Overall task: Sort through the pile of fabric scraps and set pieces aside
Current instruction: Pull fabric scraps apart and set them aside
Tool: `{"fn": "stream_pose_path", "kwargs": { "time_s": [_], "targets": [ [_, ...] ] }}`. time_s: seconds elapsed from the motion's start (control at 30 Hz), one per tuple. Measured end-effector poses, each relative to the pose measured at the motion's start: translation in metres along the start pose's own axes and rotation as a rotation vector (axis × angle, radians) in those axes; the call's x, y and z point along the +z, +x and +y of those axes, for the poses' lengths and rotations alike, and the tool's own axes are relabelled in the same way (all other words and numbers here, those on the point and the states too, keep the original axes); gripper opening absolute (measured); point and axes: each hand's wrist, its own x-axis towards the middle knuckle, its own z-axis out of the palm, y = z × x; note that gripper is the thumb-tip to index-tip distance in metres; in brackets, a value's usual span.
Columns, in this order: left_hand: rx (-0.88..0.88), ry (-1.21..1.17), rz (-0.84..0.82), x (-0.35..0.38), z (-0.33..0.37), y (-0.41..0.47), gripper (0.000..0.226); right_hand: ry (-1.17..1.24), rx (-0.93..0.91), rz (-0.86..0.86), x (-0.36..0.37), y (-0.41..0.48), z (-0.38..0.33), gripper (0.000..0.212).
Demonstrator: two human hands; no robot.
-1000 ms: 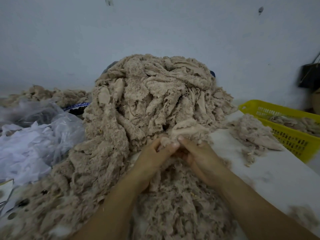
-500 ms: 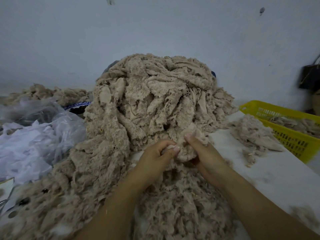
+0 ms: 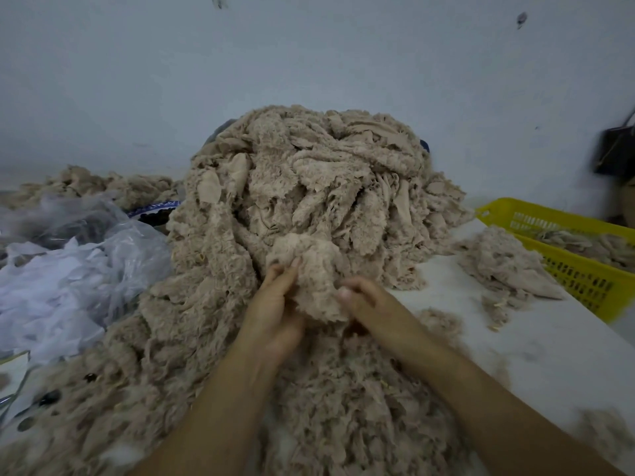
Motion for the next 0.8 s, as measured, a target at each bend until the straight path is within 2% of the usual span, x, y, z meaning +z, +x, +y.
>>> {"fn": "stream_pose_path", "kwargs": {
  "time_s": [0.1,0.17,0.27,0.3,0.4,0.43,0.53,0.6,0.63,0.73,0.8],
  "targets": [
    [0.015,-0.017,-0.034,0.001,-0.004,0.001,0.035,-0.118,0.002,-0.060,0.006,0.003,0.003,0.033],
    [0.017,-0.021,-0.061,0.001,-0.005,0.002,0.034,-0.205,0.007,-0.029,0.001,0.005,0.011,0.012],
    [0.004,-0.033,-0.068,0.000,-0.003,0.003,0.039,-0.266,0.051,0.068,-0.009,0.007,0.016,0.020],
    [0.003,-0.036,-0.047,-0.002,-0.003,0.005,0.035,-0.248,0.047,0.123,-0.011,0.007,0.015,0.020],
    [0.003,0.038,0.017,-0.005,-0.002,0.004,0.015,-0.051,0.080,0.264,-0.013,0.005,0.008,0.042],
    [0.010,0.100,0.044,-0.007,-0.003,0.006,0.011,0.020,0.095,0.298,-0.014,0.005,0.006,0.055],
    [0.073,0.432,0.089,-0.009,-0.008,0.006,0.005,0.241,0.122,0.349,-0.017,0.005,0.006,0.047],
    [0.164,0.749,0.027,-0.008,-0.013,0.003,0.017,0.346,0.121,0.355,-0.016,0.007,0.005,0.036],
    [0.204,0.869,-0.028,-0.008,-0.017,0.001,0.020,0.377,0.122,0.363,-0.015,0.007,0.003,0.037],
    [0.243,1.090,-0.225,-0.005,-0.025,-0.007,0.012,0.401,0.125,0.373,-0.018,0.011,0.008,0.044],
    [0.288,1.260,-0.257,-0.007,-0.027,-0.005,0.014,0.406,0.136,0.379,-0.018,0.012,0.010,0.041]
  ]
}}
